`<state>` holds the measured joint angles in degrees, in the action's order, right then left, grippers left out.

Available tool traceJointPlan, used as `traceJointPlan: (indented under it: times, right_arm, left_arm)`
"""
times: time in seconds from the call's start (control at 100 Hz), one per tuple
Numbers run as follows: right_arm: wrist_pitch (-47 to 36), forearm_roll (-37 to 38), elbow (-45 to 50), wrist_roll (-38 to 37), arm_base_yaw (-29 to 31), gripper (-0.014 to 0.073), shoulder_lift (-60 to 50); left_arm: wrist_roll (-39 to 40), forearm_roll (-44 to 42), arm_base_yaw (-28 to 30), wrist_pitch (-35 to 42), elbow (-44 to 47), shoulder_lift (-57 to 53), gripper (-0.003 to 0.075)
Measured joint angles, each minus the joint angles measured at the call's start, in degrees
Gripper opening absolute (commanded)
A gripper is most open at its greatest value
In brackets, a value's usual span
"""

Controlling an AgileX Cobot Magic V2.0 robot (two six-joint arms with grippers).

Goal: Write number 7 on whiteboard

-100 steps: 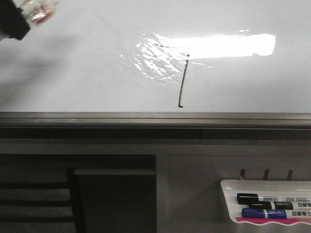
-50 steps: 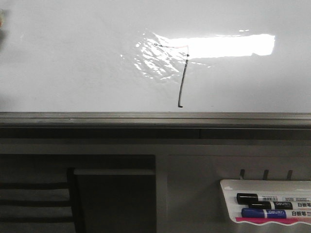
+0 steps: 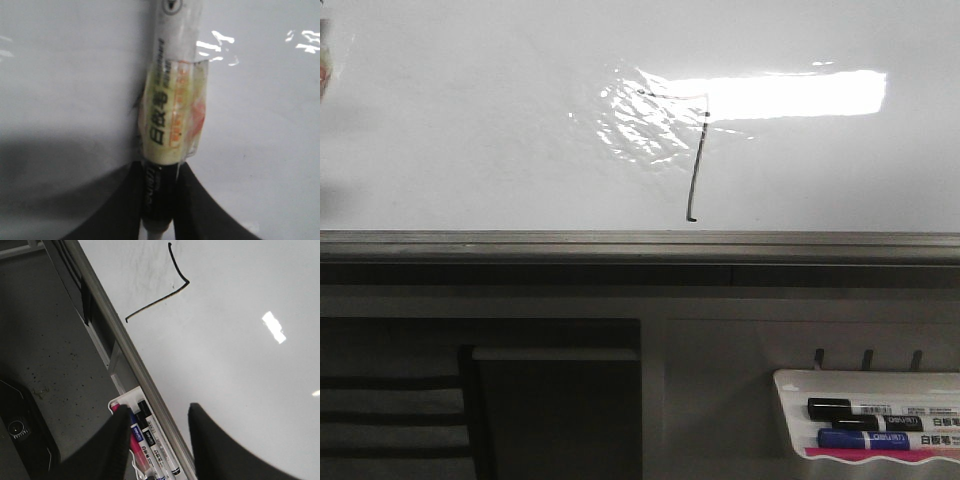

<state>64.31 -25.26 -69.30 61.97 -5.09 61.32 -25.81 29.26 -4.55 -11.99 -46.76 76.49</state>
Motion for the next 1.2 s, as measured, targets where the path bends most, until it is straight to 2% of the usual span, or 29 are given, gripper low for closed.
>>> traceJointPlan:
  times: [0.07,0.22,0.32,0.45,0.55,0.71,0.93,1.05,1.2]
  right_arm:
    - [0.0,0.0,0.0,-0.1,0.0,0.0250,0.0]
    - [0.0,0.0,0.0,-0.1,0.0,0.0250,0.0]
    - [0.0,0.0,0.0,-0.5,0.0,0.0250,0.0]
    - [0.0,0.1,0.0,-4.1,0.0,0.0246,-0.1]
    - [-1.0,2.8,0.0,-13.4,0.0,0.0209,-1.7]
    - [-1.2,11.3,0.0,-30.0,0.2,0.0115,-5.8]
    - [0.9,14.8,2.7,-41.8,0.3,0.0036,-12.7]
    - [-4.3,15.2,9.9,-44.9,0.3,0.0010,-17.2]
    - [-15.8,15.3,21.2,-46.6,0.3,-0.0060,-21.7]
  left_arm:
    - [0.0,0.4,0.0,0.0,0.0,0.0,0.0038]
    - [0.0,0.8,0.0,0.0,0.0,0.1,0.0282]
    - [0.0,0.8,0.0,0.0,0.0,0.3,0.0379]
    - [0.0,0.9,0.0,-0.5,0.0,0.0,0.0374]
    - [0.0,0.6,0.0,-2.6,0.0,-3.0,0.0374]
    - [0.0,-0.8,0.0,-7.8,0.0,-11.7,0.0366]
    - [0.1,-2.9,0.0,-19.5,0.0,-27.2,0.0366]
    - [0.1,-4.4,0.0,-23.8,1.7,-34.4,0.0366]
    - [0.1,-5.7,0.0,-22.5,7.2,-42.7,0.0366]
